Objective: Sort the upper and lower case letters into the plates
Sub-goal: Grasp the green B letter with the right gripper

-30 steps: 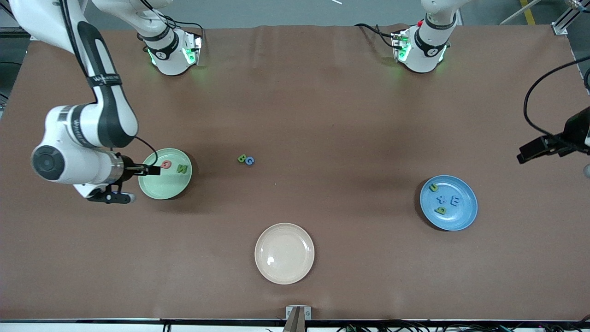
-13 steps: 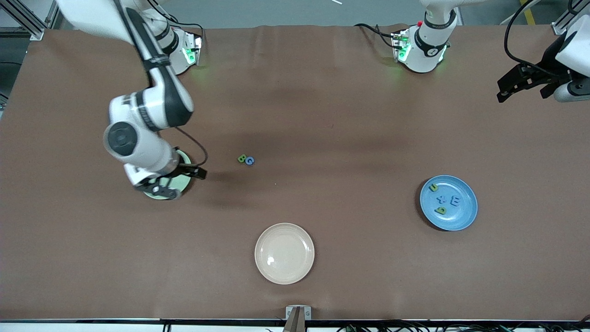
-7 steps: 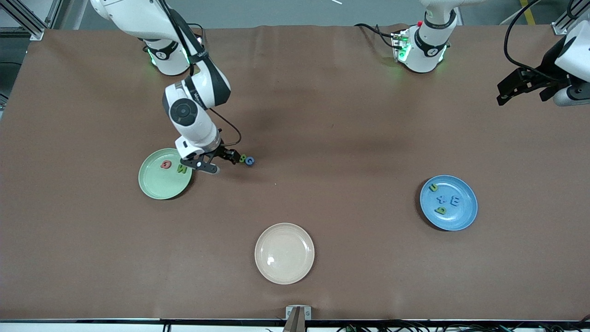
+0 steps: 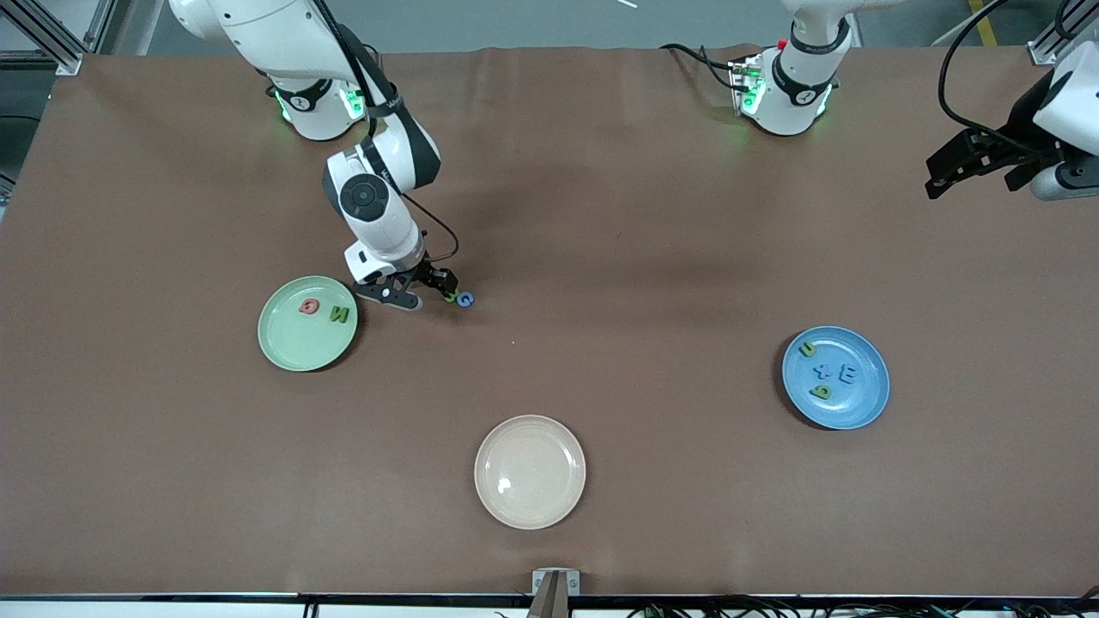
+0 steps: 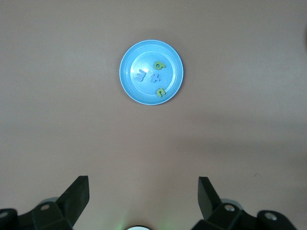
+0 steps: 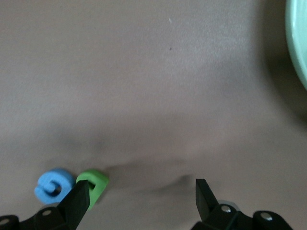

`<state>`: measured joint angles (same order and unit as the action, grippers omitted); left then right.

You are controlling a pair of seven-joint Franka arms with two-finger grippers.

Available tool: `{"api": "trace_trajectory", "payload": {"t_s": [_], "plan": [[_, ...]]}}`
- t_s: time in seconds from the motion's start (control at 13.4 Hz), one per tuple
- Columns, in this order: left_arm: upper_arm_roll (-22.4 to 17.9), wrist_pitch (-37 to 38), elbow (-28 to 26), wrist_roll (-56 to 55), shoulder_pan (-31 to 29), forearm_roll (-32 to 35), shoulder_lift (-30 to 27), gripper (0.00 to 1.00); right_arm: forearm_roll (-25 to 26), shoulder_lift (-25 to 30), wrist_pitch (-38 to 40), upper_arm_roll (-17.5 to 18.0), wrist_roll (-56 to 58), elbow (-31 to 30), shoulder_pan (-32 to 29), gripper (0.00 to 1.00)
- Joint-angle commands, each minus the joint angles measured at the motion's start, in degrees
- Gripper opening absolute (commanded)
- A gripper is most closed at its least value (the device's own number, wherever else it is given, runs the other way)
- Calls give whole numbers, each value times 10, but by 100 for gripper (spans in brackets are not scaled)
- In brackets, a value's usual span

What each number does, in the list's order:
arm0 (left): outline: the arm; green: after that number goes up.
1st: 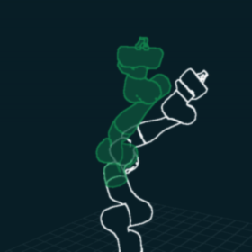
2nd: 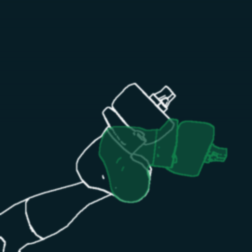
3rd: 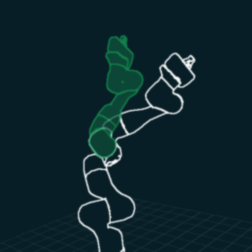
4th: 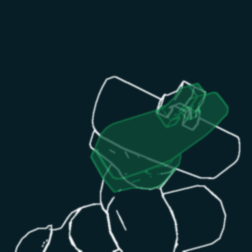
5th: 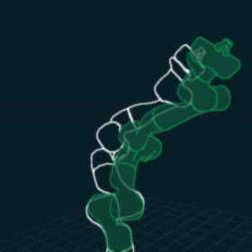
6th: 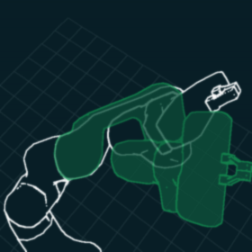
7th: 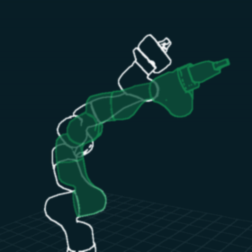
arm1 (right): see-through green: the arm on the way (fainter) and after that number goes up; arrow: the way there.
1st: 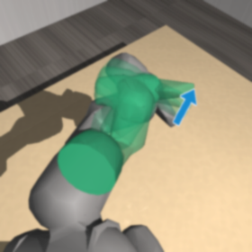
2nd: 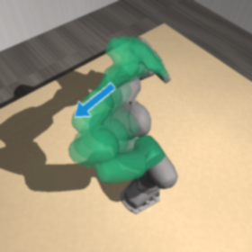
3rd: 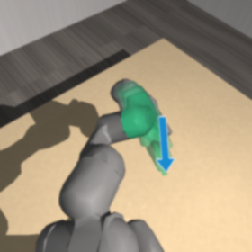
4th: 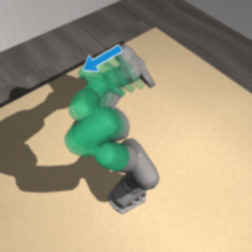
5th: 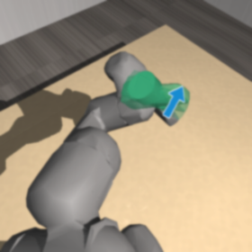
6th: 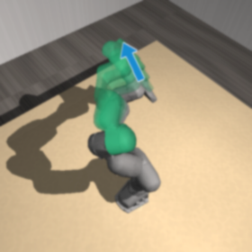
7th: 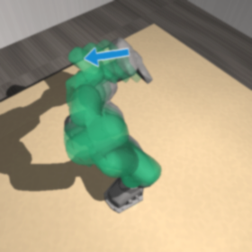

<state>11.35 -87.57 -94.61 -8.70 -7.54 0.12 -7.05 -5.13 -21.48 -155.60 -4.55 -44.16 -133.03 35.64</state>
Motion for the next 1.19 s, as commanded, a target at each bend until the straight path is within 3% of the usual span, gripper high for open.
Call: {"api": "trace_trajectory", "payload": {"t_s": [0.0, 0.37, 1.12], "plan": [[-5, -8, 0, 15, -12, -23, 6, 100, 11, -25, -9, -5, -10, 28, -7, 97], [-5, -23, 0, 15, -13, -23, 22, 100, 11, -53, -27, -7, -11, 43, 0, 96], [-5, -19, -1, 19, -32, -22, 13, 100, 8, -52, -20, -5, -57, 37, 35, 95]]}}
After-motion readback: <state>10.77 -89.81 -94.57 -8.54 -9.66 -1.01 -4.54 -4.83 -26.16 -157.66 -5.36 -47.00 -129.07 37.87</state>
